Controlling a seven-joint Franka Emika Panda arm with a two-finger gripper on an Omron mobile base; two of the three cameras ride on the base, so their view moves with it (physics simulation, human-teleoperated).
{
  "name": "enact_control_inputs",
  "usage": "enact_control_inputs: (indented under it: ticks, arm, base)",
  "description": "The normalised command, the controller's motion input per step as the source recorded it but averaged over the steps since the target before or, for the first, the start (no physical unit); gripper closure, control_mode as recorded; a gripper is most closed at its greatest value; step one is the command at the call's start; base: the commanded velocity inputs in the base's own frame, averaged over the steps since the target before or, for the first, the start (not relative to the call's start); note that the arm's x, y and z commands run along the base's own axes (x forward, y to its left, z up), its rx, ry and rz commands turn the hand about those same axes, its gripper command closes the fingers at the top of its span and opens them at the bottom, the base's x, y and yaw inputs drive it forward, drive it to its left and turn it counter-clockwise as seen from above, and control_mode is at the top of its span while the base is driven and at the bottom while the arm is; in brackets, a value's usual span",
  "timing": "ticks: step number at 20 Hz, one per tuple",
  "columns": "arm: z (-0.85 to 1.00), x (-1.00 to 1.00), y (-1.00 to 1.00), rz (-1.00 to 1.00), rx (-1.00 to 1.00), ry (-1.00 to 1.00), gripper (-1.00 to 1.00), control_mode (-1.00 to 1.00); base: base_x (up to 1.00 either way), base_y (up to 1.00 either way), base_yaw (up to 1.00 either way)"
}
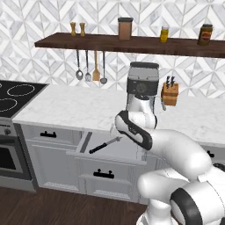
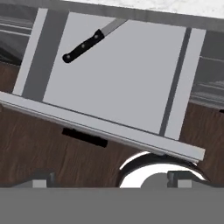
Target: Pick up the knife from the drawer and place it on the cutting board. Then place the meat from the plate to the cutting board.
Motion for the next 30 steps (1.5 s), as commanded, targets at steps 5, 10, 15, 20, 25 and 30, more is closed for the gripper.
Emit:
enact_control_inputs:
  ticks: [5,10,15,20,25,30]
  arm:
    - [-0.48,0.49,0.14,-0.12,0.0,0.0,-1.0,-1.0]
    - [-0.4,0.56,0.01,-0.07,0.0,0.0,-1.0,-1.0]
    - [-0.35,0.41,0.0,-0.02,0.0,0.0,-1.0,-1.0]
    - [-0.37,0.28,0.0,0.0,0.0,0.01,-1.0,-1.0]
    - [-0.4,0.33,0.0,0.0,0.0,0.0,-1.0,-1.0]
    - [-0.41,0.3,0.0,0.0,0.0,0.0,-1.0,-1.0]
  base:
    - [0.0,0.0,0.0]
    - [0.0,0.0,0.0]
    - [0.0,0.0,0.0]
    - [0.0,0.0,0.0]
    - [0.0,0.0,0.0]
    - [0.0,0.0,0.0]
